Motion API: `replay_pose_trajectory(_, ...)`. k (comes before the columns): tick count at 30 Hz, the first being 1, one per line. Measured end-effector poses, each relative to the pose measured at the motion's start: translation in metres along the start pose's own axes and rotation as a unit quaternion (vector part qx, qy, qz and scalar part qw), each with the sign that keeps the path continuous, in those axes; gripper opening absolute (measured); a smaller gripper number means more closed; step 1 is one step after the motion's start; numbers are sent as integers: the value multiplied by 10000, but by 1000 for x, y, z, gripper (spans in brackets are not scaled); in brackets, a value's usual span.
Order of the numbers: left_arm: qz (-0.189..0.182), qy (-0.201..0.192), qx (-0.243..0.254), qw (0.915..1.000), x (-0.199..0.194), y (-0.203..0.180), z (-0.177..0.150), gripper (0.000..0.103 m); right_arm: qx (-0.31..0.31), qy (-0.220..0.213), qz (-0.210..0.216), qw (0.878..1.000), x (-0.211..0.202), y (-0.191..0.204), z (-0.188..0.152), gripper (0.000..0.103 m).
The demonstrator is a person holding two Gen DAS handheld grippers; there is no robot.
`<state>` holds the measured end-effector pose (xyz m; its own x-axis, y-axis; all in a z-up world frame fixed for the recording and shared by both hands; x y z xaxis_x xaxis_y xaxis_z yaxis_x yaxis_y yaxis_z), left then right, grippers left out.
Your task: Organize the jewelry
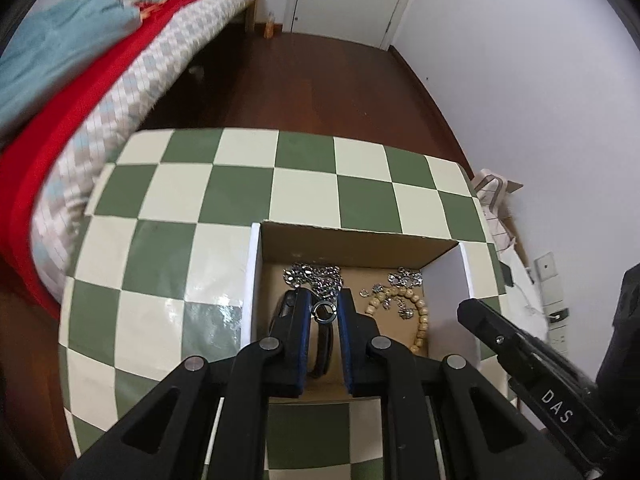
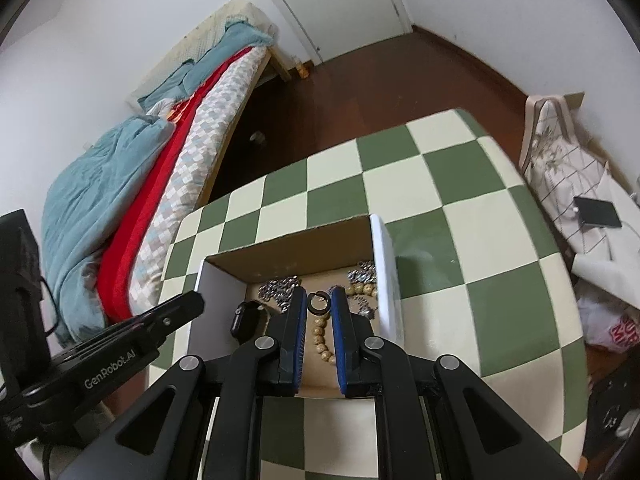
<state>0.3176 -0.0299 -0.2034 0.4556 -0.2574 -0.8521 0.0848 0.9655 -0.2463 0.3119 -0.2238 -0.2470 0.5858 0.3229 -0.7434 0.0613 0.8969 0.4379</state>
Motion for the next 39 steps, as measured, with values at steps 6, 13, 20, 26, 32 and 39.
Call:
replay_pose_trajectory(6,14,-185,-196,9996,-14,11,10,55,201,85,-49,9997,-2,-1,4,19)
replay_pose_trajectory(13,543,-392,-101,9977,-32,23,14,101,180,49,-360,9992,-16,4,7,52)
replay_pose_trajectory(20,1320,-493,292,9896,-42,28,-4,102,-416,259,-1485,9877,-23,14,-6,95)
replay_pose_trajectory(26,1528,-572,415,9857,-58,26,-18,102,-816,425,-1899,9775,-31,26,-17,103)
replay_pose_trajectory(32,1530,-736,408,9846,-93,21,-28,102,-914,315,-1991,9752,-60,40,-22,103)
replay_pose_trajectory(39,1492,-980,442,9829,-145,11,-51,102,-1038,32,-2110,9720,-112,62,-35,103)
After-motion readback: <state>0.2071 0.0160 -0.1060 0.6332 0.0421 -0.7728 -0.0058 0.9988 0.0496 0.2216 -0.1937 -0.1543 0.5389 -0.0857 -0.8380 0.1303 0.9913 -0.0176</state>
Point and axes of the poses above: each gripper's, at about its wrist camera, not at the fingertips, and x roughly the way its jaws point, y to its left, z to its top, the point moved 1 cm from there along x, roughly the way its jaws point, and after that the axes turned 2 degrees about -y, right-handed, at the moved point
